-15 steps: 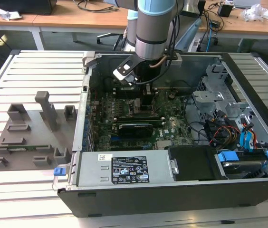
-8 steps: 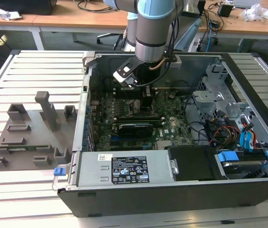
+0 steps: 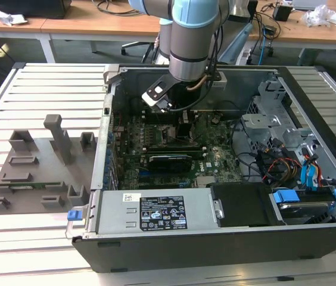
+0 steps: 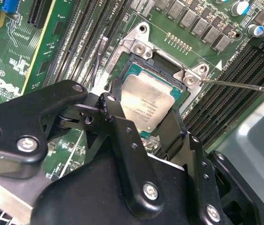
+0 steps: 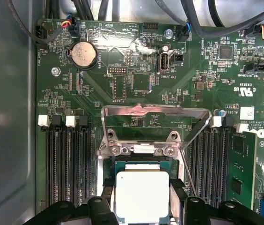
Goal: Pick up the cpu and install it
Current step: 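Place the cpu into insertion slot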
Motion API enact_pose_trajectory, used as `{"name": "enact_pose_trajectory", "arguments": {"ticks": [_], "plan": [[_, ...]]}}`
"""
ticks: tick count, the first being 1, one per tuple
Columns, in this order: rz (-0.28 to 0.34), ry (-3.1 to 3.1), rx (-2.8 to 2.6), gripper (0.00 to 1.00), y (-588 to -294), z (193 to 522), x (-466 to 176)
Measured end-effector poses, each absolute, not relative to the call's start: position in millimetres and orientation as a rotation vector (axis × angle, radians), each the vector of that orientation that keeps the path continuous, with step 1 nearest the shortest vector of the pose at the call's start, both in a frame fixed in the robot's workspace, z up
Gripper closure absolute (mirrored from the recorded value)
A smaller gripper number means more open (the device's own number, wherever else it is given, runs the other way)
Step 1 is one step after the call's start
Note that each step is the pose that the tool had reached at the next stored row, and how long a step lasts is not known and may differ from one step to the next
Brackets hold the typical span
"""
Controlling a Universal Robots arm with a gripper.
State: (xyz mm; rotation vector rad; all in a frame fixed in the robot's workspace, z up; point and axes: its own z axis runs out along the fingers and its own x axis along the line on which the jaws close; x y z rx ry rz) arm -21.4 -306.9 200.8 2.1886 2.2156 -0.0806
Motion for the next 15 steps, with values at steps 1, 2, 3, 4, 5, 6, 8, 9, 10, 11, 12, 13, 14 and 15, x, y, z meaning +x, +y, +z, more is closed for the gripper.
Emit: {"name": "enact_pose_trajectory", "arguments": {"ticks": [1,2,3,4,5,6,8,9,10,11,12,13,14,15], "plan": [[-0.081,2.216,2.188,0.45,-306.9,200.5,-21.5],[-0.081,2.216,2.189,0.45,-306.9,200.2,-21.8],[-0.081,2.216,2.189,0.45,-306.9,199.8,-22.2],[-0.081,2.216,2.189,0.45,-307.0,199.6,-22.2],[-0.081,2.216,2.189,0.45,-307.2,199.1,-22.3],[-0.081,2.216,2.189,0.45,-307.4,198.6,-22.1],[-0.081,2.211,2.193,0.45,-307.5,198.1,-21.8],[-0.081,2.211,2.194,0.45,-307.5,198.0,-21.7],[-0.081,2.21,2.194,0.45,-307.5,197.9,-21.7],[-0.081,2.21,2.194,0.45,-307.5,197.9,-21.6],[-0.081,2.21,2.195,0.45,-307.5,197.9,-21.6],[-0.08,2.21,2.195,0.45,-307.5,197.8,-21.5],[-0.08,2.21,2.195,0.44,-307.4,197.8,-21.5],[-0.08,2.21,2.195,0.44,-307.5,197.8,-21.5]]}}
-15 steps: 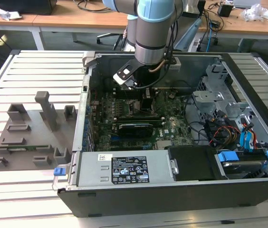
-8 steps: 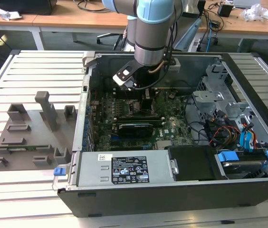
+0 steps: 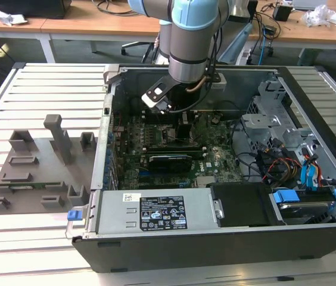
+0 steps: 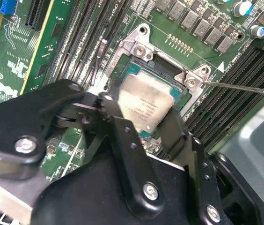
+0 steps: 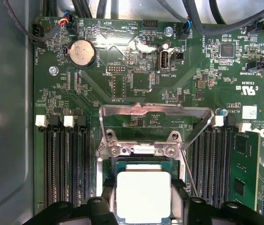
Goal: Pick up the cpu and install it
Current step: 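Place the cpu into insertion slot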
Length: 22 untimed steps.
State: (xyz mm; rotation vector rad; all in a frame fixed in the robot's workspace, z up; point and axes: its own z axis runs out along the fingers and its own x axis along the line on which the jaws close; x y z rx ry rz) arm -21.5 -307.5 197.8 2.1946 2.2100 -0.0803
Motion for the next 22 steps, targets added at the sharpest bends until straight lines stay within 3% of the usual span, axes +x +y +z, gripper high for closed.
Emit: {"name": "enact_pose_trajectory", "arguments": {"ticks": [1,22], "plan": [[-0.08,2.21,2.195,0.38,-307.5,197.8,-21.5],[-0.081,2.21,2.195,0.4,-305.4,210.5,-22.8]]}}
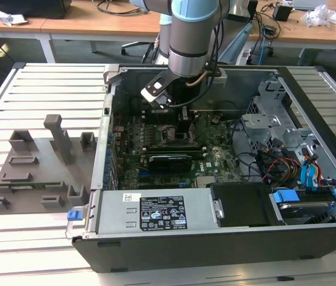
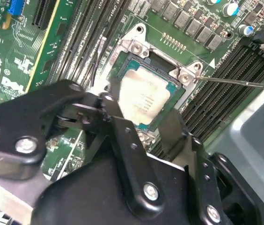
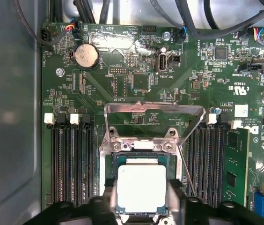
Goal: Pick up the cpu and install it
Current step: 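Place the cpu into insertion slot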
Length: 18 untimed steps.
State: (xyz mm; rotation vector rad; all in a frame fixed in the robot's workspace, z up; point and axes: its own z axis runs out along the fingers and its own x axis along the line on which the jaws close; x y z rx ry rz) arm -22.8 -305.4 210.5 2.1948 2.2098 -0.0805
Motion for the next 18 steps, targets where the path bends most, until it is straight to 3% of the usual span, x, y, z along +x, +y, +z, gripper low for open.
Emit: {"name": "enact_pose_trajectory", "arguments": {"ticks": [1,2,4,5,6,7,18], "plan": [[-0.08,2.21,2.195,0.46,-305.5,210.5,-22.8],[-0.079,2.21,2.195,0.58,-305.8,210.6,-22.9],[-0.076,2.212,2.197,0.71,-306.7,209.9,-23.0],[-0.076,2.212,2.197,0.83,-307.0,209.4,-23.2],[-0.075,2.212,2.198,0.83,-307.3,208.9,-23.3],[-0.072,2.214,2.199,0.89,-307.5,207.8,-23.7],[-0.061,2.22,2.204,0.89,-308.4,211.0,-14.8]]}}
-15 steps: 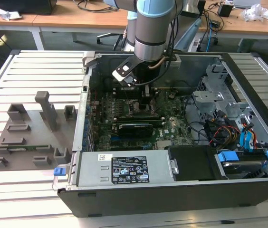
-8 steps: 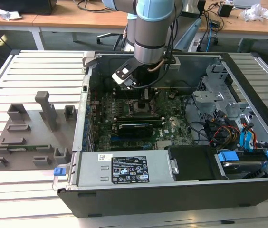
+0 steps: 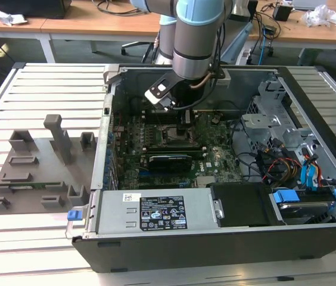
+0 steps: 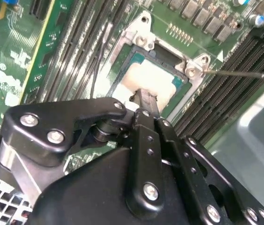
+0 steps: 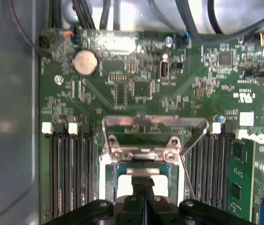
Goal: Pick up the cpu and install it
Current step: 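Place the cpu into insertion slot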
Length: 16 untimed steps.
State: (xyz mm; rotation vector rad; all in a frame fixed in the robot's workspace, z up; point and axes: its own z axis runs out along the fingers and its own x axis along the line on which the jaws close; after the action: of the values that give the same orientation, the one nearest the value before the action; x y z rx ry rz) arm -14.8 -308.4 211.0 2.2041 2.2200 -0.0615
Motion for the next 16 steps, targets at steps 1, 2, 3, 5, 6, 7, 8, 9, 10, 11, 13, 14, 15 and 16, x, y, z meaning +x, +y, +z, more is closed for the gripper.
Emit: {"name": "enact_pose_trajectory", "arguments": {"ticks": [1,2,3,5,6,7,8,9,10,11,13,14,15,16], "plan": [[-0.063,2.22,2.204,0.89,-308.6,216.3,-14.9],[-0.063,2.22,2.204,0.89,-308.6,219.0,-14.9],[-0.064,2.219,2.203,0.89,-308.6,224.3,-14.7],[-0.066,2.218,2.202,0.89,-308.6,232.0,-14.6],[-0.068,2.218,2.201,0.89,-308.6,235.5,-14.6],[-0.07,2.217,2.201,0.89,-308.6,238.5,-14.7],[-0.071,2.216,2.2,0.89,-308.6,241.5,-14.6],[-0.073,2.215,2.199,0.89,-308.6,245.4,-14.6],[-0.073,2.215,2.199,0.89,-308.6,247.6,-14.6],[-0.074,2.215,2.199,0.89,-308.6,249.1,-14.6],[-0.075,2.214,2.198,0.89,-308.6,252.5,-14.6],[-0.075,2.214,2.198,0.89,-308.6,253.9,-14.5],[-0.076,2.213,2.198,0.89,-308.6,257.0,-14.6],[-0.077,2.213,2.197,0.89,-308.6,259.2,-14.5]]}}
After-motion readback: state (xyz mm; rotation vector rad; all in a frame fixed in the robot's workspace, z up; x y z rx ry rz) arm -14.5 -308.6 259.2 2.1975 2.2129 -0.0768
